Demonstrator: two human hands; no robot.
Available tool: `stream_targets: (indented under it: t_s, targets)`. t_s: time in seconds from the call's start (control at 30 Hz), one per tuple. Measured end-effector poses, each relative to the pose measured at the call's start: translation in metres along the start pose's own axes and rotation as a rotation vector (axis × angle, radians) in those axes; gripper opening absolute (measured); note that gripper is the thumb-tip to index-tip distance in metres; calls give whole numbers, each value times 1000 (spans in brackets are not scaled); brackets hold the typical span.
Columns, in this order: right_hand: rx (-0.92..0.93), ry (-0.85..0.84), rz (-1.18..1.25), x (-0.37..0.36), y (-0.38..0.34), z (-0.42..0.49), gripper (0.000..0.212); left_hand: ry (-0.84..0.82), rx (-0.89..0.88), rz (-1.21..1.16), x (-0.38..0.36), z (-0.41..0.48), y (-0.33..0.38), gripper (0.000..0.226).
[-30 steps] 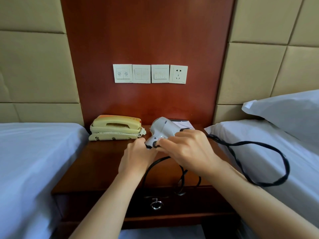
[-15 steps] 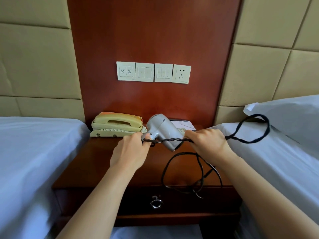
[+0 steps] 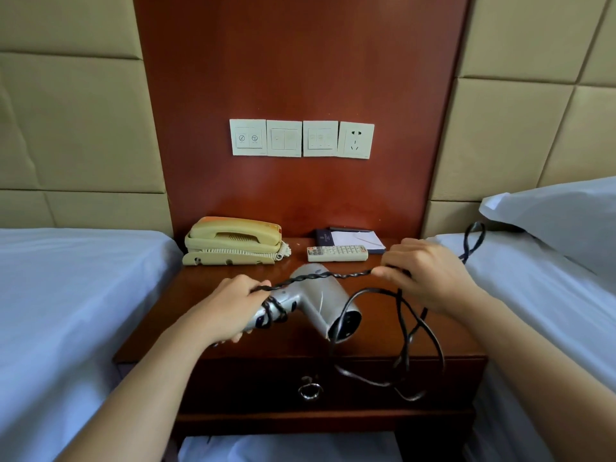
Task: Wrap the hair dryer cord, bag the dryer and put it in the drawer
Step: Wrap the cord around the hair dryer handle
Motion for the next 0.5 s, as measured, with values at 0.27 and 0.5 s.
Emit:
stream_targets:
  t_s: [0.27, 0.5]
  targets:
    - [-116, 136, -217, -1, 8, -1, 54, -209, 17, -174, -11, -13, 13, 38]
    - [-102, 122, -191, -9, 25, -9, 47, -305, -46, -203, -17, -14, 27, 36]
Point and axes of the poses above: each hand's wrist, its own z-axis towards the middle knuckle, its own x-axis out of the back of the hand, y = z × x, the point moved 4 cm from there along z, towards the middle knuckle, and after that the axes turned 12 degrees about y, right-handed, at the moved point
